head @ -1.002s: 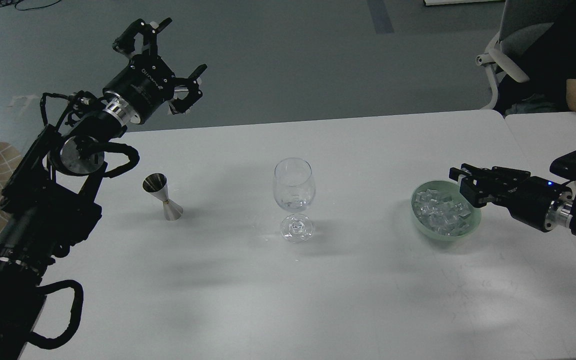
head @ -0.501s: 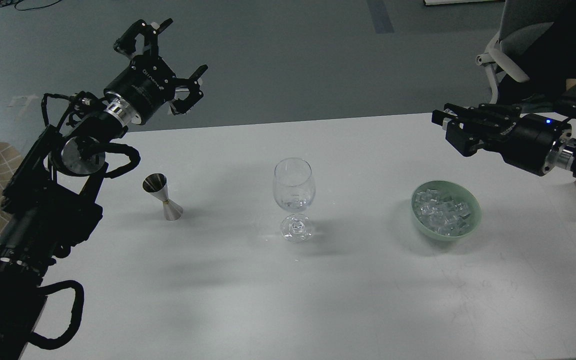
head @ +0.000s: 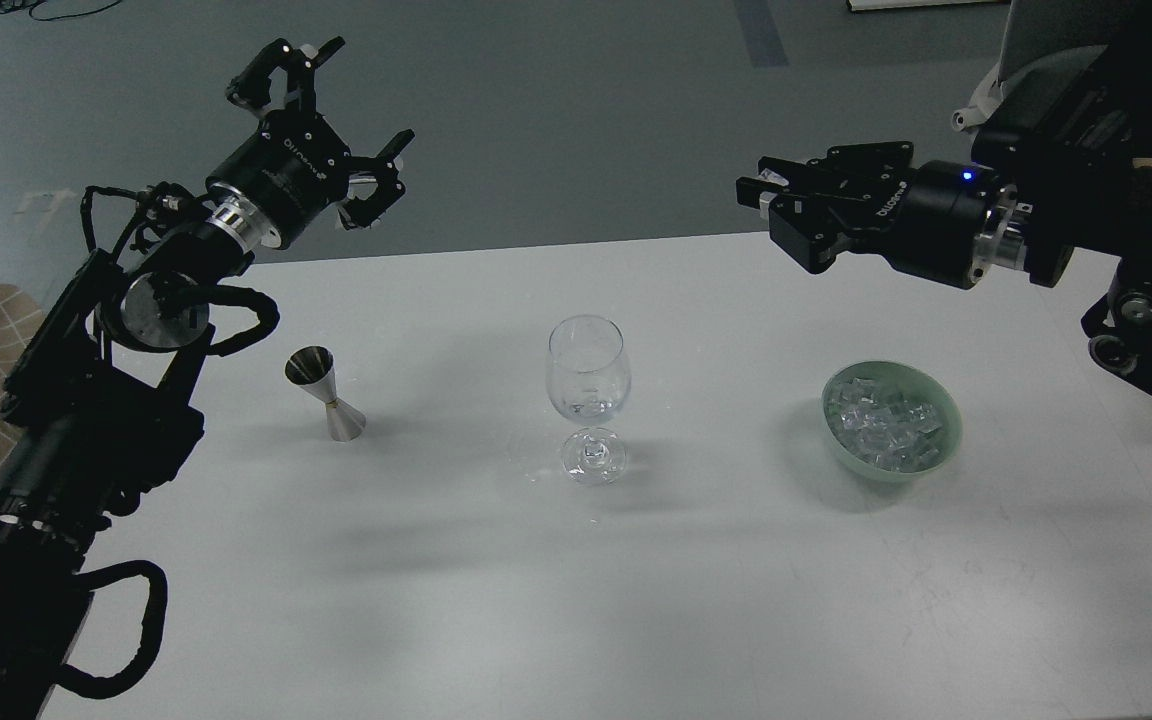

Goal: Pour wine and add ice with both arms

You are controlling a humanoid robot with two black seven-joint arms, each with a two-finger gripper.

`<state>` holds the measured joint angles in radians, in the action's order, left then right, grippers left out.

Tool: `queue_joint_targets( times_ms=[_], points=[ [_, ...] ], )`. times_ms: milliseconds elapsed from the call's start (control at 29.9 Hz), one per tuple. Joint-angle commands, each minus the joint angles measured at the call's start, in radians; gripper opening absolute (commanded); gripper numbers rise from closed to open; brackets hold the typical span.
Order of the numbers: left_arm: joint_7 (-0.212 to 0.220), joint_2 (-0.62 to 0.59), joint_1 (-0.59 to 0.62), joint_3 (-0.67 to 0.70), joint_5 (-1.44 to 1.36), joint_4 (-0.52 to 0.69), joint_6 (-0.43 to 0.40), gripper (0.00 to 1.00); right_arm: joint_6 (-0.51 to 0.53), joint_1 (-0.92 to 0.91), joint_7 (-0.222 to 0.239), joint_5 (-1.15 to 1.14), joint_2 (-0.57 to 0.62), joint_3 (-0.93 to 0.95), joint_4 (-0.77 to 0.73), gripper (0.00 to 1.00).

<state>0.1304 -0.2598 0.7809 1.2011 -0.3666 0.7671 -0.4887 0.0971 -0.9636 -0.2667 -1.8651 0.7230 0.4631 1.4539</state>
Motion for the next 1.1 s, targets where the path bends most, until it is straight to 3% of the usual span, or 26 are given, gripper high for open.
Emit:
queue_joint_targets(
  times_ms=[0,534,1069],
  points=[
    [0.0,0.001,0.0,0.0,0.0,0.0,0.0,0.98,0.041,-0.02,0.0,-0.043,-0.056,0.0,0.0,0.08],
    [0.0,0.002,-0.005,0.0,0.0,0.0,0.0,0.98,0.159,-0.024,0.0,-0.109,-0.249,0.0,0.014,0.09],
    [0.0,0.002,-0.003,0.0,0.0,0.0,0.0,0.98,0.193,-0.027,0.0,-0.134,-0.258,-0.09,0.019,0.1]
  ],
)
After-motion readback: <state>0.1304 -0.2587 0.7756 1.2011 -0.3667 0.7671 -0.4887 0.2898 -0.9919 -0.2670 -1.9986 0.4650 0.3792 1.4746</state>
